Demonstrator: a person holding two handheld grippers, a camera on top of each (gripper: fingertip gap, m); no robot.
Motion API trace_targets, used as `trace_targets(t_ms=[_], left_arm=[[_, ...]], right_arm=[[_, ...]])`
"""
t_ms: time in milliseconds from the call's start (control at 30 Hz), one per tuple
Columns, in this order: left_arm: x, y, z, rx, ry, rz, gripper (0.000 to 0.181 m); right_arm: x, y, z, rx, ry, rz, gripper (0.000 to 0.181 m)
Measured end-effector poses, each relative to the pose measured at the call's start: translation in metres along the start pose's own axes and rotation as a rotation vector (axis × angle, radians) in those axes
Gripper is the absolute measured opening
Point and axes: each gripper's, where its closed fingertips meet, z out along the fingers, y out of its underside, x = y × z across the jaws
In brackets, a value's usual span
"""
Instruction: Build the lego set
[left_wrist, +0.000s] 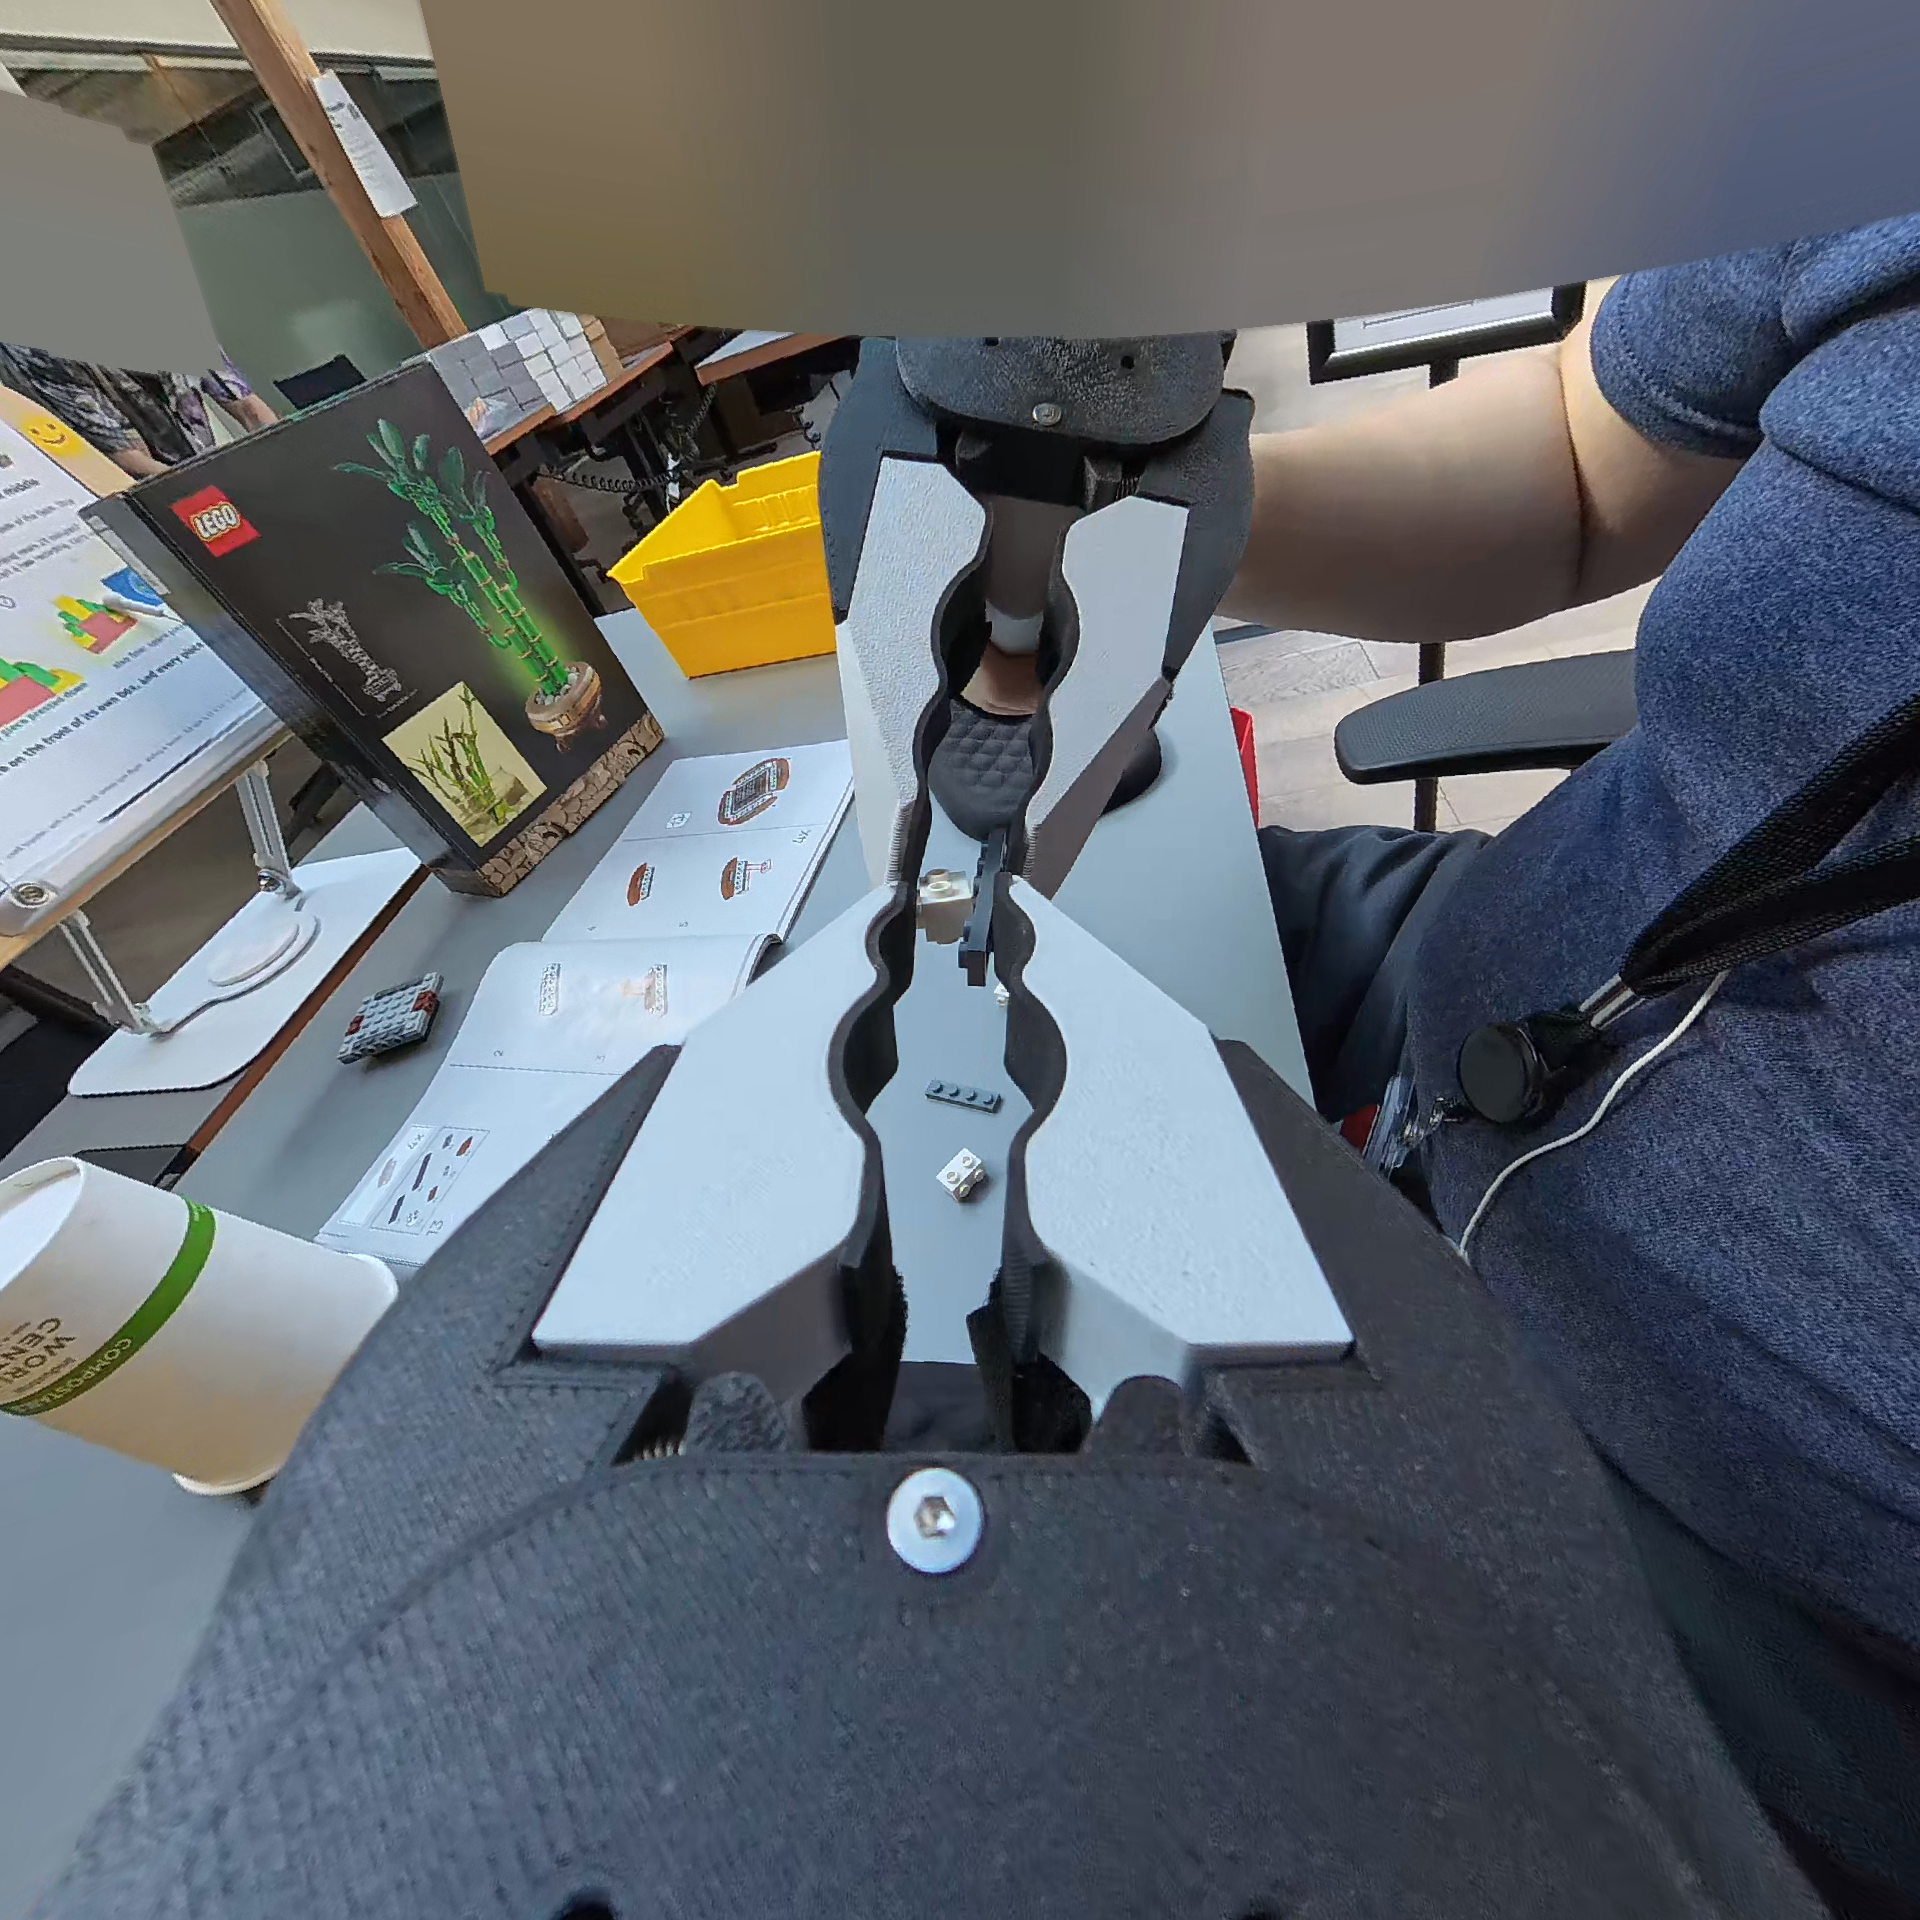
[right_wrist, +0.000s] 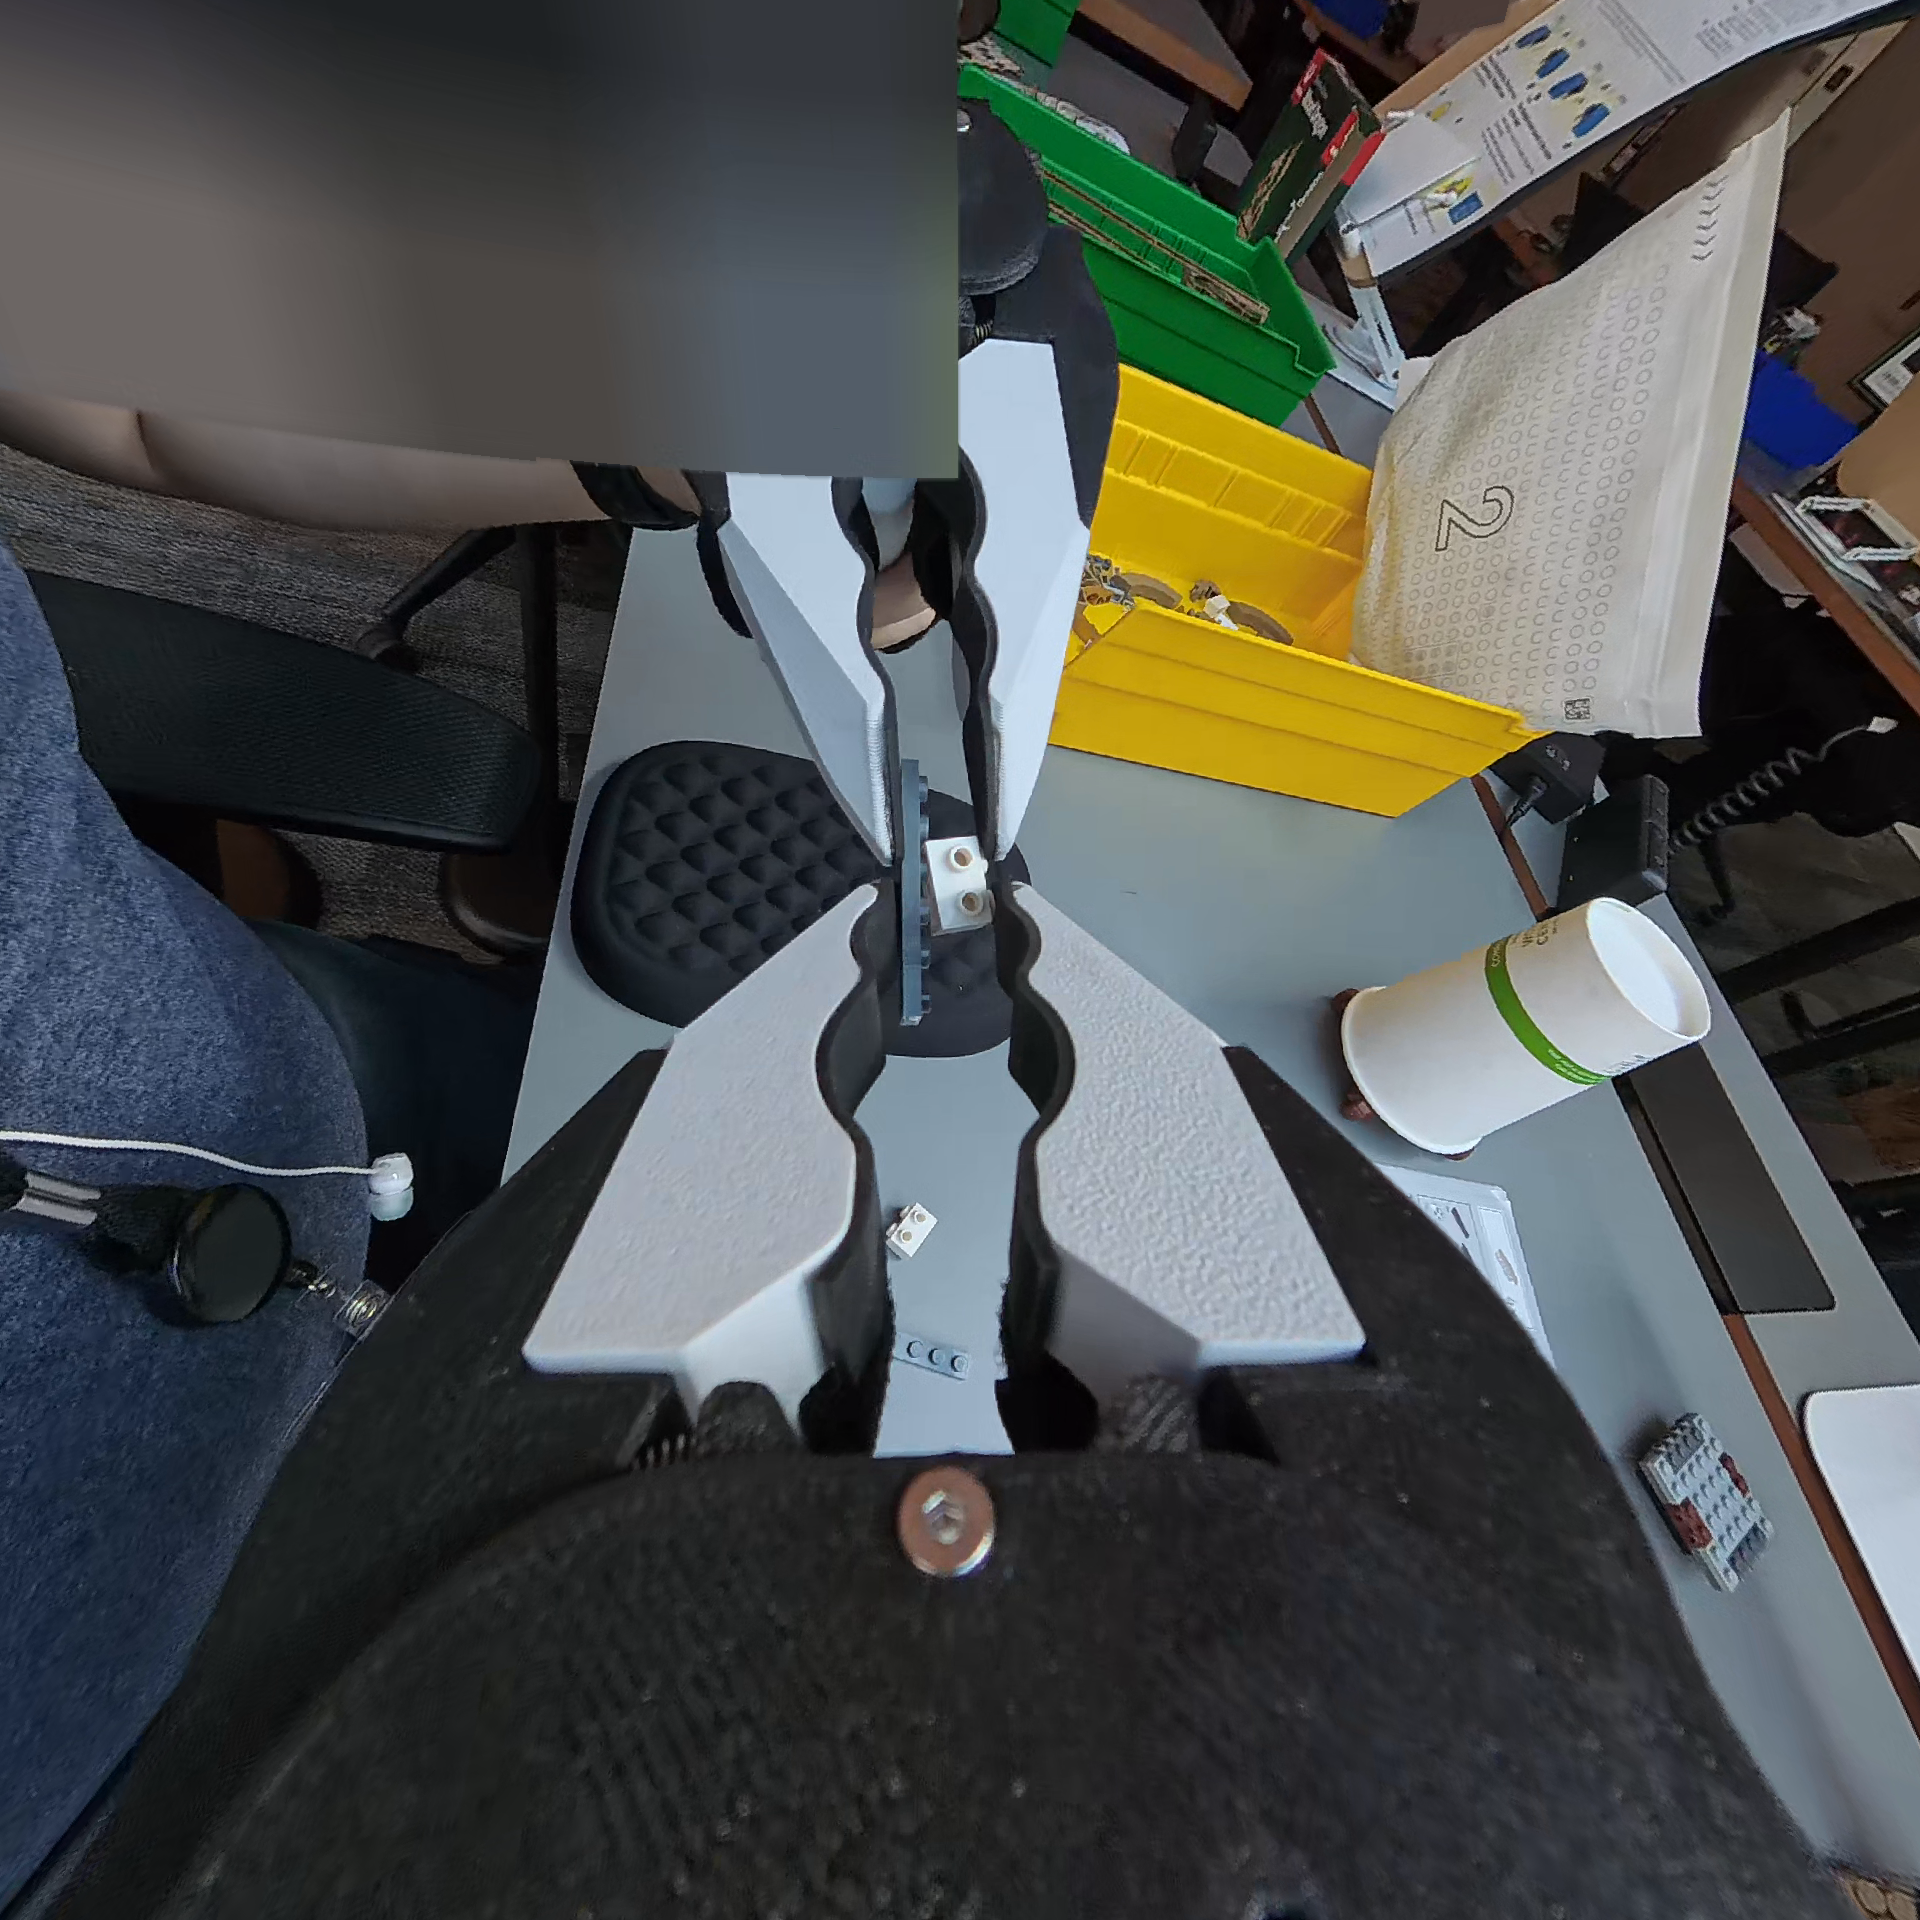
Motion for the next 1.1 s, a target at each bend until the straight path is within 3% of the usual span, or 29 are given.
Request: trace_targets(t_ms=[467, 800, 1100], left_arm=[[0.001, -0.005, -0.005, 0.036, -0.008, -0.006, 0.013], [0.008, -0.016, -0.012, 0.117, -0.018, 0.005, 0.011], [0.01, -0.022, -0.013, 0.144, -0.02, 0.032, 0.01]], right_arm=[[0.001, -0.006, -0.001, -0.081, 0.069, -0.054, 0.015], [-0.006, -0.021, -0.005, 0.08, -0.001, 0.021, 0.017], [-0.007, -0.025, -0.009, 0.11, -0.018, 0.048, 0.017]])
